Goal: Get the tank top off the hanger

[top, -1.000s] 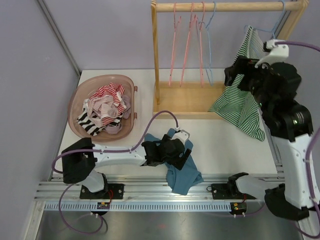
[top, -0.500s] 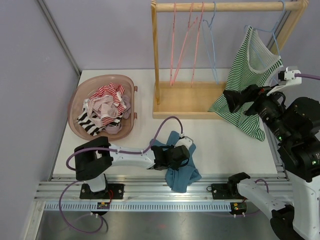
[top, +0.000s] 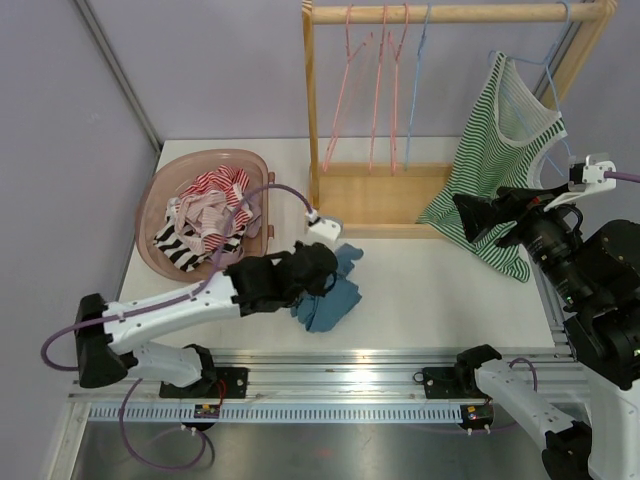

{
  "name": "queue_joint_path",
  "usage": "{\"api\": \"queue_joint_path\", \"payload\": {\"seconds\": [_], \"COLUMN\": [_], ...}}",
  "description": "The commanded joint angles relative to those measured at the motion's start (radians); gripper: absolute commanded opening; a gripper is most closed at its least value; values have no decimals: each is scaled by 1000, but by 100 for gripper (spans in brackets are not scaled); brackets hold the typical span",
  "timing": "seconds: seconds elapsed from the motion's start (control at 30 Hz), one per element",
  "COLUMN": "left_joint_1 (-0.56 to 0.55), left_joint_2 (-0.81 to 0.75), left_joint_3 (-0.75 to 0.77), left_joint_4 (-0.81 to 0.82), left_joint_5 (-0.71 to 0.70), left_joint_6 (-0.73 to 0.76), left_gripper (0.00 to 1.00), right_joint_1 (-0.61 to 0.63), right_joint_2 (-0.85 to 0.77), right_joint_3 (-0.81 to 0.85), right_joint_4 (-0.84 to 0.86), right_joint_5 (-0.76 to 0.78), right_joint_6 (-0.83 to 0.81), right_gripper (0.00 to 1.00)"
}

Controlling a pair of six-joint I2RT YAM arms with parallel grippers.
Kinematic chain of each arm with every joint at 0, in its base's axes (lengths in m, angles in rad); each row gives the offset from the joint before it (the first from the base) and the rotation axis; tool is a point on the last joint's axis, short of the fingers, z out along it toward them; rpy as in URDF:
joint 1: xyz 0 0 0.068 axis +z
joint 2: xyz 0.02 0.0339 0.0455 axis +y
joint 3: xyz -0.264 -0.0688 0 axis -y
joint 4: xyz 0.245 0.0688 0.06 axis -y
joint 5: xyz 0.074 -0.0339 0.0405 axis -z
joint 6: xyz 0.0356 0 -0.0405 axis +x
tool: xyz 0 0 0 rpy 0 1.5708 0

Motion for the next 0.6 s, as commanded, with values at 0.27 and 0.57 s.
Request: {"api": "queue_joint_path", "payload": {"seconds": [0.27, 0.57], "left_joint_1": [393, 900], "left_joint_2": [-138, -2], "left_joint_3": [393, 594], "left_joint_4": [-272, -247], "left_joint_5": [-95, 177], "left_joint_6": [183, 298], "left_gripper": [0, 0], "right_joint_1": [3, 5], "right_joint_2": [8, 37], "right_joint_3": [18, 49], "right_joint_4": [11, 2], "right_joint_5": [30, 34], "right_joint_6": [-16, -27], "right_gripper": [99, 99]}}
